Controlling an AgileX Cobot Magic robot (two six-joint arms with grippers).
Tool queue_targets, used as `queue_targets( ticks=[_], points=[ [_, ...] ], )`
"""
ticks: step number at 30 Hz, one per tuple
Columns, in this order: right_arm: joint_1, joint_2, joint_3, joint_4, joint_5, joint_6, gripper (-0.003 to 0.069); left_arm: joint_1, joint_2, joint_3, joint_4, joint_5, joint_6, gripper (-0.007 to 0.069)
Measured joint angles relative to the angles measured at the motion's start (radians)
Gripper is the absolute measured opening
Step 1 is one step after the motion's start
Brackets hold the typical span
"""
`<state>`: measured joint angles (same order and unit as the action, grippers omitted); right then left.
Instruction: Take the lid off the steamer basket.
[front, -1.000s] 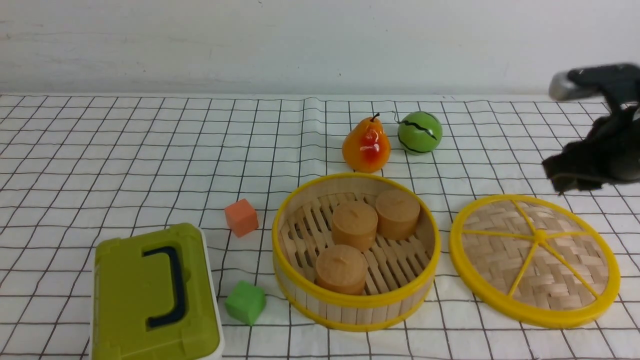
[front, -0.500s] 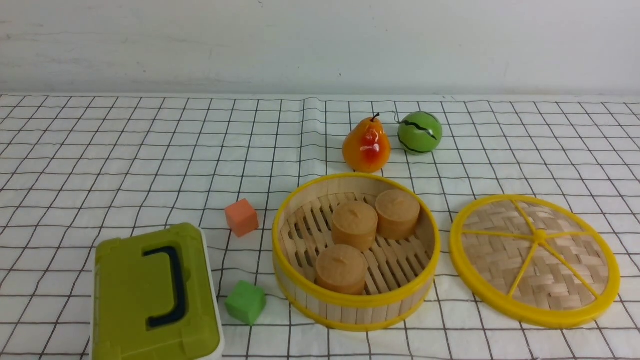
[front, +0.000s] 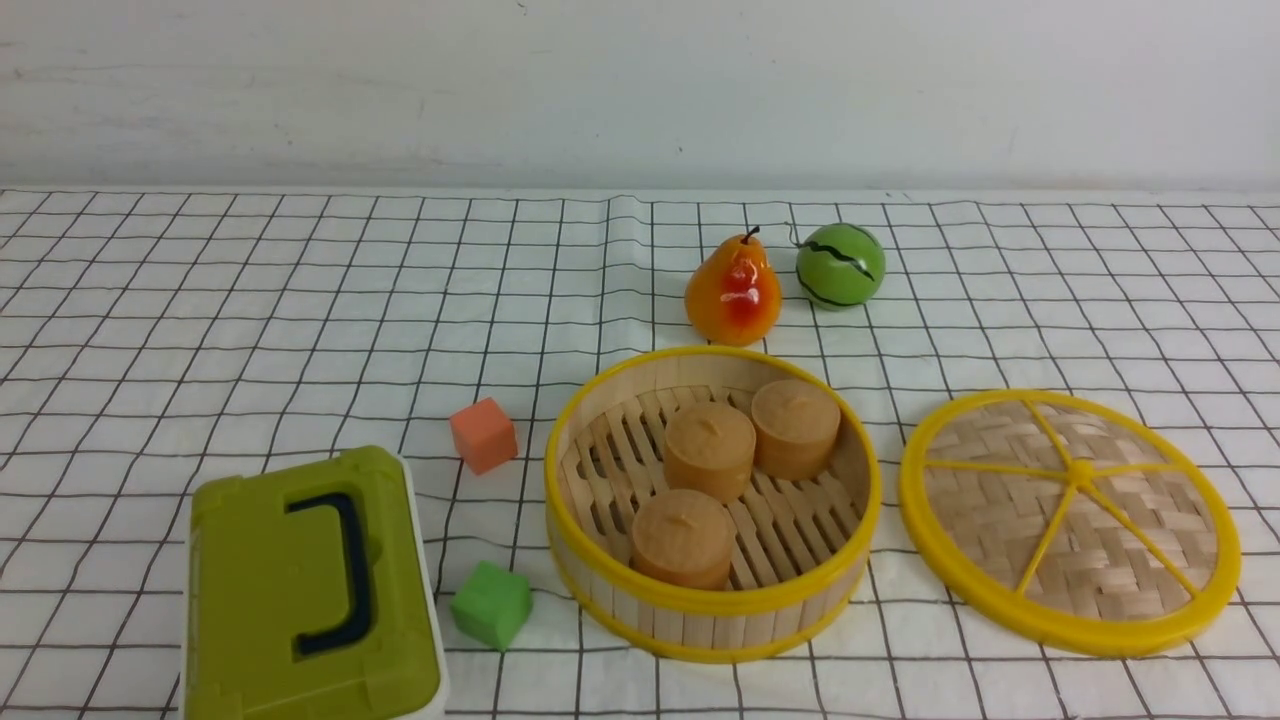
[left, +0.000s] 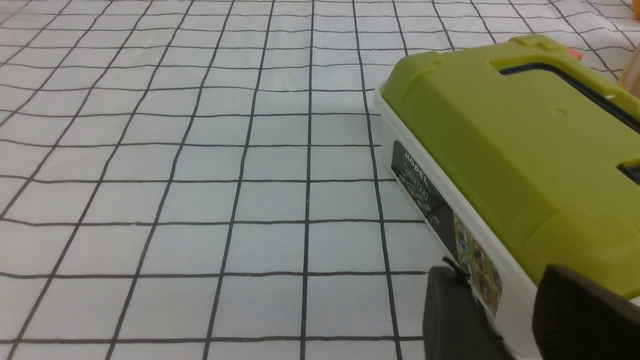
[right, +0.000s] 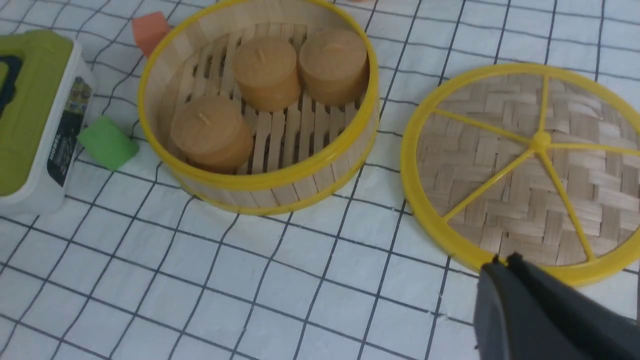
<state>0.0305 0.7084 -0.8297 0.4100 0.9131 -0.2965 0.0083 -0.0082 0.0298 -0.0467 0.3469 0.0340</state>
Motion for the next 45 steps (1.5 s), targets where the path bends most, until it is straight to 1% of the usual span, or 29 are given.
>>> queue_targets(
  ticks=[7, 10, 12, 13, 14, 15, 16, 17, 18, 19, 20, 21, 23, 25, 27, 32, 39, 45],
  points=[
    [0.000, 0.000, 0.000, -0.045, -0.022, 0.000, -0.0016, 0.000, 0.000, 0.000, 0.000, 0.000, 0.000, 0.0239],
    [0.000, -0.010, 0.032, -0.046, -0.110, 0.000, -0.0016, 0.000, 0.000, 0.000, 0.000, 0.000, 0.000, 0.0239],
    [0.000, -0.047, 0.095, -0.059, -0.219, 0.000, -0.0016, 0.000, 0.000, 0.000, 0.000, 0.000, 0.000, 0.0239],
    [0.000, -0.052, 0.103, -0.062, -0.230, 0.000, -0.0016, 0.000, 0.000, 0.000, 0.000, 0.000, 0.000, 0.0239],
    [0.000, -0.131, 0.194, -0.113, -0.342, 0.009, -0.0016, 0.000, 0.000, 0.000, 0.000, 0.000, 0.000, 0.0239],
    [0.000, -0.139, 0.194, -0.120, -0.353, 0.009, -0.0016, 0.000, 0.000, 0.000, 0.000, 0.000, 0.000, 0.0239],
    [0.000, -0.165, 0.233, -0.144, -0.399, 0.023, -0.0016, 0.000, 0.000, 0.000, 0.000, 0.000, 0.000, 0.0239],
    [0.000, -0.248, 0.314, -0.204, -0.485, 0.071, -0.0016, 0.000, 0.000, 0.000, 0.000, 0.000, 0.000, 0.0239],
    [0.000, -0.248, 0.325, -0.211, -0.495, 0.079, -0.0016, 0.000, 0.000, 0.000, 0.000, 0.000, 0.000, 0.0239],
    [-0.001, -0.331, 0.422, -0.292, -0.576, 0.159, -0.0016, 0.000, 0.000, 0.000, 0.000, 0.000, 0.000, 0.0239],
    [-0.001, -0.340, 0.422, -0.292, -0.576, 0.168, -0.0016, 0.000, 0.000, 0.000, 0.000, 0.000, 0.000, 0.0239],
    [-0.006, -0.408, 0.506, -0.360, -0.632, 0.238, -0.0016, 0.000, 0.000, 0.000, 0.000, 0.000, 0.000, 0.0239],
    [-0.023, -0.476, 0.601, -0.410, -0.674, 0.330, -0.0016, 0.000, 0.000, 0.000, 0.000, 0.000, 0.000, 0.0239],
    [-0.042, -0.532, 0.674, -0.438, -0.690, 0.385, -0.0016, 0.000, 0.000, 0.000, 0.000, 0.000, 0.000, 0.0239],
    [-0.057, -0.580, 0.734, -0.443, -0.691, 0.407, -0.0016, 0.000, 0.000, 0.000, 0.000, 0.000, 0.000, 0.0239],
    [-0.070, -0.695, 0.846, -0.441, -0.685, 0.414, -0.0016, 0.000, 0.000, 0.000, 0.000, 0.000, 0.000, 0.0239],
    [-0.070, -0.718, 0.856, -0.432, -0.573, 0.415, -0.0016, 0.000, 0.000, 0.000, 0.000, 0.000, 0.000, 0.0239],
    [-0.070, -0.718, 0.850, -0.432, -0.535, 0.415, -0.0016, 0.000, 0.000, 0.000, 0.000, 0.000, 0.000, 0.0239]
  ],
)
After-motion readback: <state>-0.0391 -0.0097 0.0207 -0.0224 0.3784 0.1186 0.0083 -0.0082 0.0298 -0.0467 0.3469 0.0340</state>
